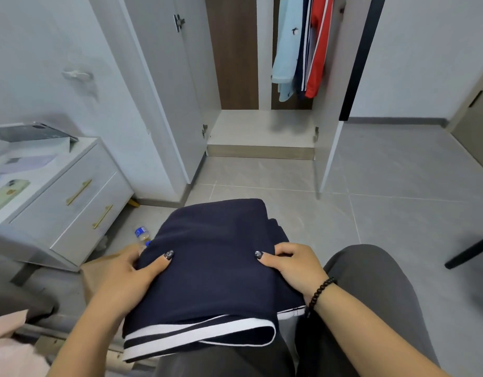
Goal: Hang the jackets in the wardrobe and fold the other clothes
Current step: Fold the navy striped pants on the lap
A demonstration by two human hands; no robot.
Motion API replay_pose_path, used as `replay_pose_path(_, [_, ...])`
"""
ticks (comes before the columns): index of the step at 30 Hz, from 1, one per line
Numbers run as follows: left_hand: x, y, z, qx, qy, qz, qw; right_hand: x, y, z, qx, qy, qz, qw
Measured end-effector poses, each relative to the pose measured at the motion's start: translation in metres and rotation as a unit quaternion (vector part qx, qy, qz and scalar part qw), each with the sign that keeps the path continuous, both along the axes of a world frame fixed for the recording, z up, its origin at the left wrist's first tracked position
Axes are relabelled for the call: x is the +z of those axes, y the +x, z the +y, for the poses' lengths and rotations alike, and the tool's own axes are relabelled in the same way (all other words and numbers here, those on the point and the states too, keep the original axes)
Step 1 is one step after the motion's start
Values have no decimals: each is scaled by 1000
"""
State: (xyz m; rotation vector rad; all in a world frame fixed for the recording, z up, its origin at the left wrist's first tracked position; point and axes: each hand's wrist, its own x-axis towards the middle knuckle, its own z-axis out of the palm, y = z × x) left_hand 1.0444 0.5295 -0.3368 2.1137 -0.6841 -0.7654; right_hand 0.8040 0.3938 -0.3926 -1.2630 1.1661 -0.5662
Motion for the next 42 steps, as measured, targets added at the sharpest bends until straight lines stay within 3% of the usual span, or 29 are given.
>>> replay_pose_path(3, [-19, 1, 1, -91, 102, -71, 988, -2, 7, 6, 1, -135, 188, 973])
replay_pose_path(6, [-35, -18, -6, -113, 155, -130, 973, -6, 6, 8, 10, -171, 264, 949])
replay_pose_path(9, [-30, -41, -13, -114, 64, -239, 962, -9, 9, 10, 3, -275, 283, 919])
replay_pose_path(11, [-21, -56, -10, -176, -36, -254, 950, -8, 10, 7, 8, -304, 278, 911])
replay_pose_path(14, [-13, -81, 4, -355, -43, -180, 916, 0, 9, -7, -8, -243, 184, 952])
replay_pose_path(17, [-26, -100, 6, -465, 61, -294, 833, 7, 13, -14, -5, -209, 132, 969])
replay_pose_path(18, [-27, -104, 3, -463, 70, -322, 823, 8, 15, -14, 4, -201, 115, 973])
replay_pose_path(20, [-23, -105, -4, -427, 27, -312, 848, 11, 17, -14, 16, -176, 77, 981])
replay_pose_path(22, [-16, -108, -7, -386, -25, -249, 888, 16, 15, -16, 16, -132, 37, 990])
replay_pose_path(24, [-5, -116, -9, -362, -40, -195, 911, 22, 10, -19, 0, -46, -63, 997])
replay_pose_path(27, [-8, -131, -16, -398, -33, -249, 882, 21, -3, -20, -29, 118, -268, 956])
replay_pose_path(29, [-17, -139, -20, -422, 16, -312, 851, 10, -12, -19, -45, 180, -303, 935])
replay_pose_path(31, [-26, -144, -16, -418, 75, -364, 829, -4, -18, -17, -71, 201, -278, 936])
replay_pose_path(33, [-26, -138, -7, -386, 85, -374, 839, -14, -23, -18, -85, 182, -212, 956])
replay_pose_path(37, [-53, -116, 13, -299, -34, -419, 857, -11, -21, -27, -40, 23, 37, 998])
replay_pose_path(39, [-61, -105, 21, -260, -76, -425, 864, -2, -14, -30, 2, -137, 213, 967])
replay_pose_path(40, [-62, -102, 24, -246, -92, -420, 869, 3, -8, -29, 11, -198, 245, 949])
replay_pose_path(42, [-62, -98, 32, -213, -108, -386, 891, 12, 4, -28, 27, -226, 226, 947])
